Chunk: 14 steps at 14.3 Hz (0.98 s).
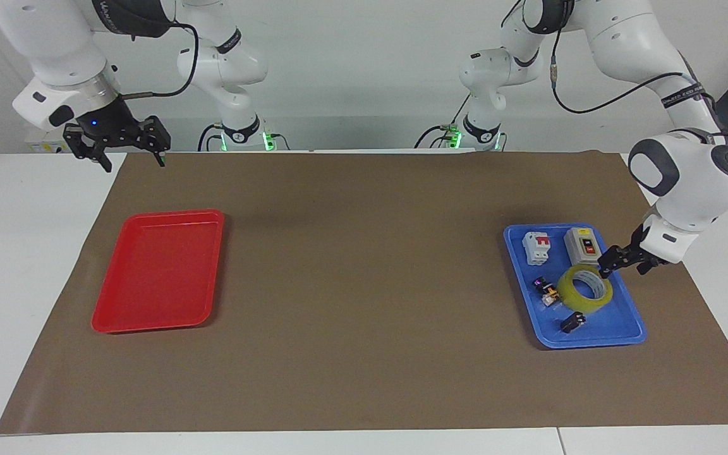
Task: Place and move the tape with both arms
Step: 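Reach the left gripper down to the yellow tape roll in the blue tray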
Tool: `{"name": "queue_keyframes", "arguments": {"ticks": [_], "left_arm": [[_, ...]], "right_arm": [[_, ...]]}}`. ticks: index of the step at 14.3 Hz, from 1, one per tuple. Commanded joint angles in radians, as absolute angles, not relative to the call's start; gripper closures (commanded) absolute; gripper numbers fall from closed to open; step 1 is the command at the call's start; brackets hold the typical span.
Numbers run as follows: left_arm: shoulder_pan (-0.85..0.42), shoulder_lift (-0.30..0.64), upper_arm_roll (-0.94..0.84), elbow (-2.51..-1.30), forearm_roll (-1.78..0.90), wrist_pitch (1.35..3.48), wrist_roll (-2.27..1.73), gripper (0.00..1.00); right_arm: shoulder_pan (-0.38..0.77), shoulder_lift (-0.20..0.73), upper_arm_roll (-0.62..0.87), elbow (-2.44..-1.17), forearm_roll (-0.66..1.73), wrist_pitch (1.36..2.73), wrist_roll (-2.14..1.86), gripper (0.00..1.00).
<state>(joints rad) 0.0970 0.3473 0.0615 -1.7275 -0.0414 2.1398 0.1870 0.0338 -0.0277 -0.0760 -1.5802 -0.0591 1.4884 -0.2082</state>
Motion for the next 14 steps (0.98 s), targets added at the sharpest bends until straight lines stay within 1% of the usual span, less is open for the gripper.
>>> {"name": "queue_keyframes", "arguments": {"ticks": [1, 8, 10, 11, 13, 14], "left_arm": [[0.103, 0.371, 0.055, -1.744, -0.087, 2.189, 0.225, 0.00], [0.106, 0.408, 0.057, -1.833, -0.089, 2.318, 0.229, 0.01], [0.106, 0.407, 0.057, -1.874, -0.091, 2.354, 0.229, 0.05], [0.104, 0.405, 0.057, -1.887, -0.091, 2.371, 0.226, 0.11], [0.104, 0.405, 0.057, -1.887, -0.091, 2.372, 0.224, 0.91], [0.106, 0.405, 0.057, -1.885, -0.091, 2.372, 0.224, 1.00]], "right_arm": [[0.031, -0.034, -0.074, -1.589, -0.049, 1.486, -0.212, 0.00], [0.032, -0.035, -0.074, -1.589, -0.049, 1.486, -0.212, 0.00], [0.032, -0.035, -0.074, -1.589, -0.049, 1.488, -0.212, 0.00], [0.032, -0.035, -0.074, -1.589, -0.049, 1.486, -0.212, 0.00], [0.034, -0.035, -0.072, -1.589, -0.049, 1.486, -0.212, 0.00], [0.034, -0.035, -0.072, -1.589, -0.049, 1.485, -0.212, 0.00]]}}
